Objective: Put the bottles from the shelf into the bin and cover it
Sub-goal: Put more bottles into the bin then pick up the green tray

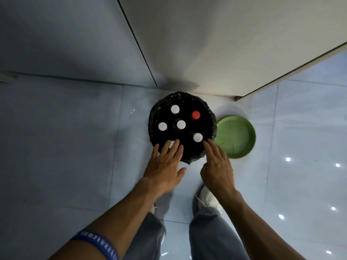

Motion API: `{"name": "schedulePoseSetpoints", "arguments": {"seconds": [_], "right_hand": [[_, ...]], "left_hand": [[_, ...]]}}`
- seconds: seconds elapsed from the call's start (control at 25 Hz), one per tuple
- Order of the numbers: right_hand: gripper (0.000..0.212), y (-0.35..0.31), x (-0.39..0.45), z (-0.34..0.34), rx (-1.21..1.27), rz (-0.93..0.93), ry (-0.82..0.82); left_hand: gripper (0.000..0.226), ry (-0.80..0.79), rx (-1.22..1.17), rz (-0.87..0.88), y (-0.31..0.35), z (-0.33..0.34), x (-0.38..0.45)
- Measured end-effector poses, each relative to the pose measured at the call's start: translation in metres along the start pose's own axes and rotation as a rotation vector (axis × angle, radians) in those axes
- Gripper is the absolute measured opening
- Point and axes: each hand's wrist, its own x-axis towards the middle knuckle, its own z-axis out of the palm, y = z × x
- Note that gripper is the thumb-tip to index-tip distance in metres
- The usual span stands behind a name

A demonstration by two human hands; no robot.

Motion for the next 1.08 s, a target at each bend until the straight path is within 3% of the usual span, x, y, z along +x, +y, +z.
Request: {"name": "schedulePoseSetpoints", "arguments": {"seconds": [0.12, 0.2, 0.32, 0.52, 0.64, 0.84, 1.08], "right_hand": [[0.079, -0.01, 0.024, 0.021, -0.235, -0.106, -0.195], [0.072, -0.014, 0.039, 0.038, -0.316, -0.078, -0.257], [0.066, -0.015, 0.036, 0.033, -0.17, -0.019, -0.165], [0.065, 0.011, -0.001, 0.005, 0.099, 0.111, 0.125], [0.056, 0.05, -0.002, -0.002, 0.218, 0.348, 0.124], [0.055, 0.141, 0.028, 0.03, 0.296, 0.539, 0.032], [0.052, 0.245, 0.092, 0.097, 0.413, 0.693, -0.167]], "left_hand": [[0.067, 0.032, -0.009, -0.009, 0.004, -0.013, -0.004], [0.065, 0.053, -0.003, 0.0, -0.003, -0.012, -0.002], [0.065, 0.091, 0.013, -0.006, -0.009, -0.011, 0.003], [0.064, 0.196, -0.061, 0.048, 0.014, -0.027, 0.012], [0.058, 0.265, -0.438, 0.082, 0.06, -0.019, 0.023], [0.049, 0.029, -1.176, -0.327, 0.154, 0.063, 0.079], [0.044, 0.019, -1.119, -0.554, 0.143, 0.139, 0.219]]}}
